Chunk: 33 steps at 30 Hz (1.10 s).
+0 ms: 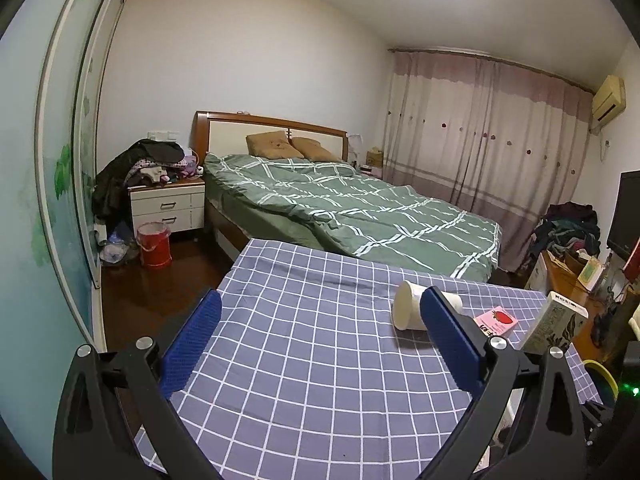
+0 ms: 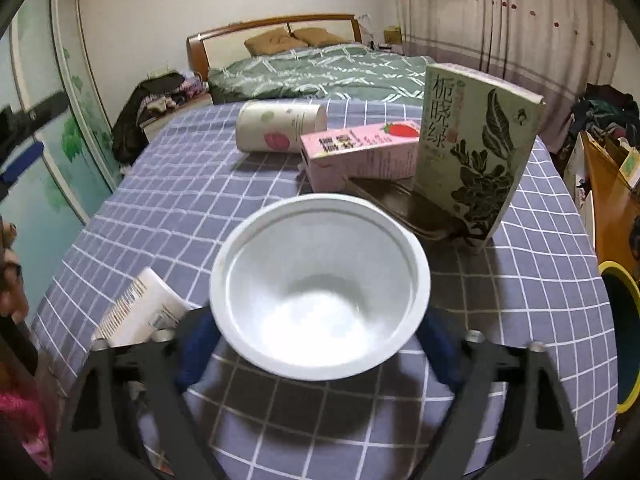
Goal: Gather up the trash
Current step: 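Grasp the white plastic bowl by its rim with the right tool, then carry the white bowl over the bin and open the right tool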
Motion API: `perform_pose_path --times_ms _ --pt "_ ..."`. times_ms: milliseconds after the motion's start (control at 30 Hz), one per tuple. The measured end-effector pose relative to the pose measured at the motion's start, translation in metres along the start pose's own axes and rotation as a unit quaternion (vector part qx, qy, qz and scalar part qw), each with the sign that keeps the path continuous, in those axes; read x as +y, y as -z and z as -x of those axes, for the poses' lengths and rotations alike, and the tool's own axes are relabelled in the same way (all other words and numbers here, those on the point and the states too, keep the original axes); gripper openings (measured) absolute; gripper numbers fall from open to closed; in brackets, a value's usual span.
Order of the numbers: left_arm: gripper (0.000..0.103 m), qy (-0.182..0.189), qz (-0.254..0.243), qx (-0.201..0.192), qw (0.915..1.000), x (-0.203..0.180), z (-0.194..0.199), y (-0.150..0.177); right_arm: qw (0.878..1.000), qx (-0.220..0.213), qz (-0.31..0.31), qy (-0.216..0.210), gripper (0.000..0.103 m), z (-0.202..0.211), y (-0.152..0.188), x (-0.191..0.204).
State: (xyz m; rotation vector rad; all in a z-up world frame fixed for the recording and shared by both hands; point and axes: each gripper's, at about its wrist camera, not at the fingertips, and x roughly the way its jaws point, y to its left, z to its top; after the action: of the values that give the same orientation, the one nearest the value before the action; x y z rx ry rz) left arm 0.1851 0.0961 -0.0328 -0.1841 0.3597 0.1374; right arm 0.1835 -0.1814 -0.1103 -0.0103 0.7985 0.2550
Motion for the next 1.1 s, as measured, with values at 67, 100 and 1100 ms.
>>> perform_pose_path --times_ms 67,100,1100 --pt "0.098 0.001 -0.001 0.0 1.0 0.0 0.0 0.0 1.0 -0.005 -0.002 -0.002 0.077 0.004 0.001 -0.001" --pt "0.098 0.001 -0.001 0.0 1.0 0.001 -0.001 0.0 1.0 -0.006 -0.003 -0.006 0.077 0.006 0.001 -0.002" --pt "0.098 0.006 -0.032 0.022 0.9992 -0.015 -0.009 0.008 0.947 -0.004 -0.222 0.231 0.078 0.091 0.059 -0.278"
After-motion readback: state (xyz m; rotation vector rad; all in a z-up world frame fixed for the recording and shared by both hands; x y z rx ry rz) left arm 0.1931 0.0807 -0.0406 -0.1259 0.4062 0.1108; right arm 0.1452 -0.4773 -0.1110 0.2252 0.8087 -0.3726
